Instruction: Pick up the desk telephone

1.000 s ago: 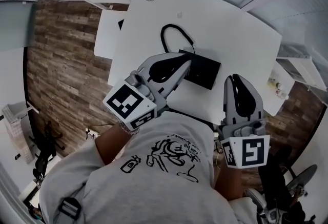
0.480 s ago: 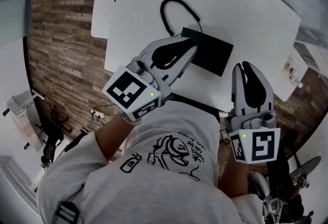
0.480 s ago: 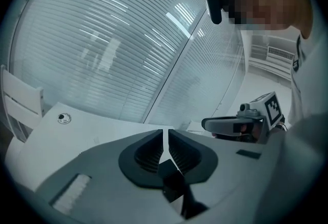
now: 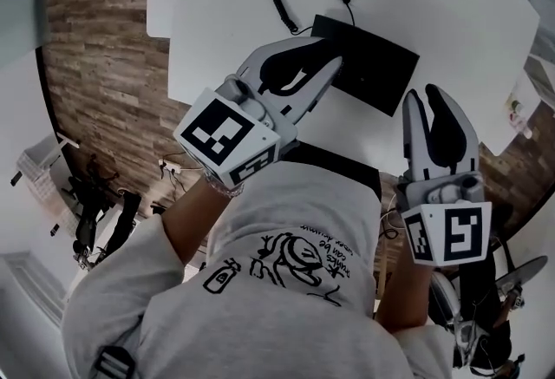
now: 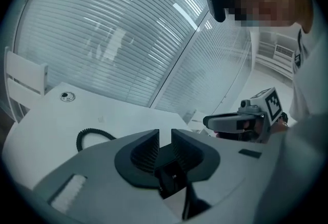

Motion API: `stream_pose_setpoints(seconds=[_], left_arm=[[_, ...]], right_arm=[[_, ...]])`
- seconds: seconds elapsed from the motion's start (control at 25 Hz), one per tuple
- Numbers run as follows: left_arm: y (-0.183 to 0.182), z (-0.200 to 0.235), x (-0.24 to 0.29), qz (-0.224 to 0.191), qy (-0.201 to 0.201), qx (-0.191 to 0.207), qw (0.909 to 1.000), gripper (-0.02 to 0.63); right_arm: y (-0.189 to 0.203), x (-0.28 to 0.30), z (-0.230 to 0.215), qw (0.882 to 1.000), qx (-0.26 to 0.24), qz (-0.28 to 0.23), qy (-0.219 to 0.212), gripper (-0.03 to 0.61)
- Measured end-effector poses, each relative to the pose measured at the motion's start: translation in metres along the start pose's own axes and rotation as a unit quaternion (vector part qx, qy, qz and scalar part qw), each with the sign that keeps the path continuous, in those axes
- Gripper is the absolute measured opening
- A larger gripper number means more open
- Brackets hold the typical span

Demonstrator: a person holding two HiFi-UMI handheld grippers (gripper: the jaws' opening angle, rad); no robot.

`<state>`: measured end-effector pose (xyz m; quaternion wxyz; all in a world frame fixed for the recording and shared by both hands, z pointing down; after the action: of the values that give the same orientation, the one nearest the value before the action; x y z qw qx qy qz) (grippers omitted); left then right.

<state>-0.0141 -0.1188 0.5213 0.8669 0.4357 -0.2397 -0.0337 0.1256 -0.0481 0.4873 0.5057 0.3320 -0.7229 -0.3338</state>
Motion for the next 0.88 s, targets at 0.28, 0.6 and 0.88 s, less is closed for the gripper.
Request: stream_pose_setpoints(seconds=[0.28, 0.6, 0.88], left_arm=[[0.033, 0.022, 0.012, 0.018, -0.016, 0.004, 0.9997, 0.075], [0.068, 0.040, 0.018, 0.047, -0.036, -0.023, 0.9980, 0.118], [0.099, 0.058, 0.021, 0.068, -0.055, -0.052, 0.9948, 0.188]], right_arm=[[0.031, 0.013, -0.007, 1.000, 0.011, 0.019, 0.003, 0.085], [0.062, 0.025, -0.016, 0.999, 0.028, 0.042, 0.014, 0.127], [0.091, 0.035, -0.020, 0.996, 0.055, 0.062, 0.019, 0.183]])
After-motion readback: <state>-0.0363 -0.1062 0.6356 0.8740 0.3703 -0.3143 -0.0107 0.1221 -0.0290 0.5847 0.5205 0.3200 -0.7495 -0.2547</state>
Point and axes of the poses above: the fingertips, and each gripper's own axes: x forward along the fingers, z to its left, y out of its underside, the point moved 4 cm from there along -x, backward along the fingers, and after that the axes turned 4 degrees about -z, right-handed, at the moved point
